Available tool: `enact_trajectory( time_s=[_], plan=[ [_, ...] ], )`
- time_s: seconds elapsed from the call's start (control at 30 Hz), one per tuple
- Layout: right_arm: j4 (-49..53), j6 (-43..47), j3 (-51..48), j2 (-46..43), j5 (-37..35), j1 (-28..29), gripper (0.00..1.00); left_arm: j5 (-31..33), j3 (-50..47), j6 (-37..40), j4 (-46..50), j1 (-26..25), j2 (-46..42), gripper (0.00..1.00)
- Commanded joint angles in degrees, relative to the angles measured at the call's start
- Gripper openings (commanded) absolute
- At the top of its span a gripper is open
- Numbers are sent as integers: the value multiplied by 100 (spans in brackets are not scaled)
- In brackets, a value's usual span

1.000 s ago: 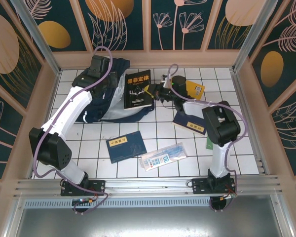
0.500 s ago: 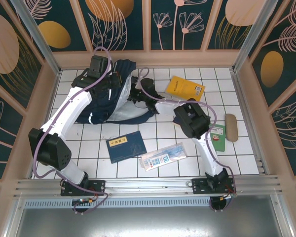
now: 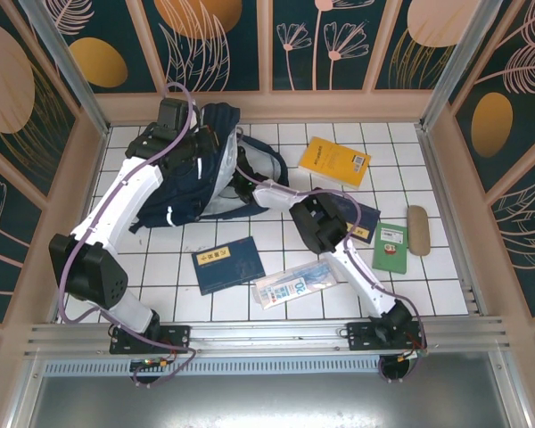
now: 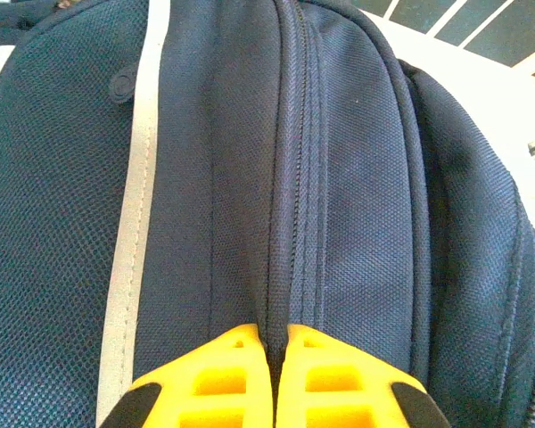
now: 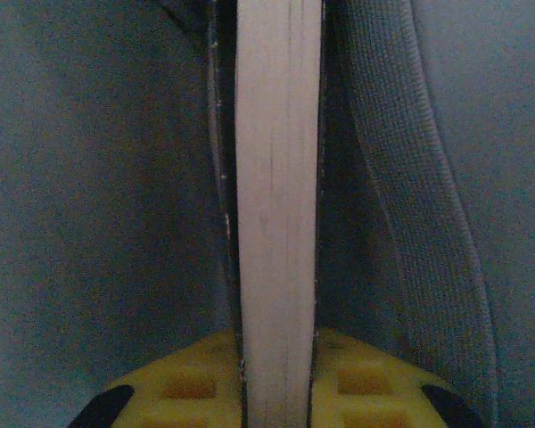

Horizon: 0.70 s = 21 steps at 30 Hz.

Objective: Pack the student bag
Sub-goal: Place the book in the student bag.

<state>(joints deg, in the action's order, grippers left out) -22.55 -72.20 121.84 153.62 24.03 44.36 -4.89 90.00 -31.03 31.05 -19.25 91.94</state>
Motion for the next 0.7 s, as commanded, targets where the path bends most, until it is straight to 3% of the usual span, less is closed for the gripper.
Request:
enact_trajectory(
  time_s=[0.0,0.13,0.27,0.67],
  plan=[
    [116,210,182,-183,238,8,41,-181,170,-222,-912,-72,-434,0],
    [81,538,-663,-843,273,-132,62,-55,51,-129,-890,-71,-468,0],
    [-71,828,-1658,-1652,204,-329,70,49,-30,-27,-872,-71,-466,0],
    [118,1549,-4301,-3863,158,-1129,73,-257,66,91,-960,-71,-66,0]
  ],
)
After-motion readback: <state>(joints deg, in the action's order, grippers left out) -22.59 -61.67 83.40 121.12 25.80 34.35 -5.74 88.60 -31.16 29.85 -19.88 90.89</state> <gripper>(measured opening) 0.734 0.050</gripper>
